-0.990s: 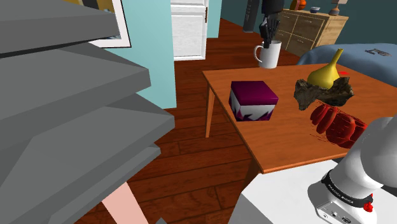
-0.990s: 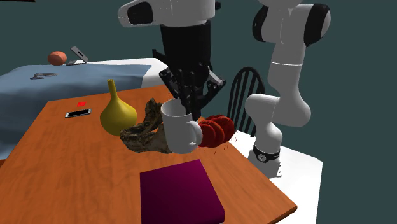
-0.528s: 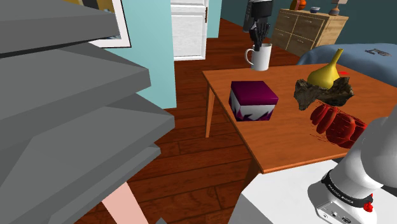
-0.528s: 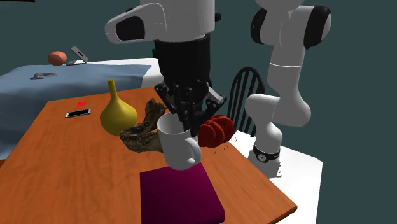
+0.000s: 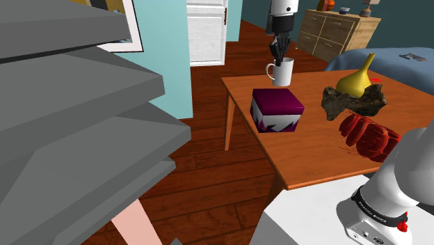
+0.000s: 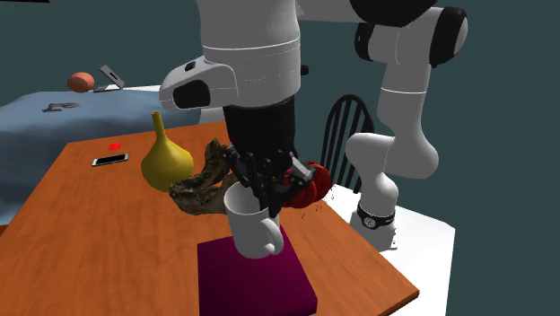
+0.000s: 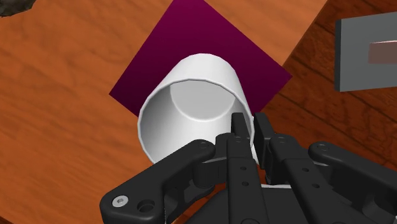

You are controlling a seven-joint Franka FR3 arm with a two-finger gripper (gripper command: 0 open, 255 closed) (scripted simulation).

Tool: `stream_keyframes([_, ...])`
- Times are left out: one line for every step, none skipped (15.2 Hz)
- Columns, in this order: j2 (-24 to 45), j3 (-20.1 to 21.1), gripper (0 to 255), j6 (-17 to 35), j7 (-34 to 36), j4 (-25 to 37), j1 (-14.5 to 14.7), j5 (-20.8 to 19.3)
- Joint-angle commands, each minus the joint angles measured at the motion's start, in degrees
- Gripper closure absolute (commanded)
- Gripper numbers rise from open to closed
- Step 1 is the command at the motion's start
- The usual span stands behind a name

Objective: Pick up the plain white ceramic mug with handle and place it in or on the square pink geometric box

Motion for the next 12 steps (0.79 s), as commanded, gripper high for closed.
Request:
stream_keyframes([-0.5,0.0,255,1.7,0.2,-2.2,0.0,-0.1])
stream_keyframes([-0.6,0.0,255,2.5,0.2,-3.1,0.0,-0.1])
stream_keyframes([-0.7,0.0,255,3.3,0.3,-4.0,0.0,-0.1])
stream_keyframes([-0.8,0.0,255,4.1,0.3,-4.9,0.0,-0.1])
stream_keyframes([-0.9,0.0,255,4.9,0.4,-5.8,0.0,-0.1])
stream_keyframes([-1.0,0.0,255,5.7,0.4,-6.7,0.0,-0.1])
stream_keyframes([-1.1,0.0,255,6.5,0.5,-7.5,0.0,-0.1])
stream_keyframes([-1.1,0.0,255,7.3,0.5,-8.4,0.0,-0.2])
stream_keyframes([-1.2,0.0,255,8.0,0.5,-9.2,0.0,-0.2])
stream_keyframes([-1.2,0.0,255,8.8,0.6,-10.0,0.0,-0.2])
stream_keyframes([-1.2,0.0,255,9.9,0.6,-11.0,0.0,-0.2])
stream_keyframes([-1.2,0.0,255,9.9,0.6,-11.0,0.0,-0.2])
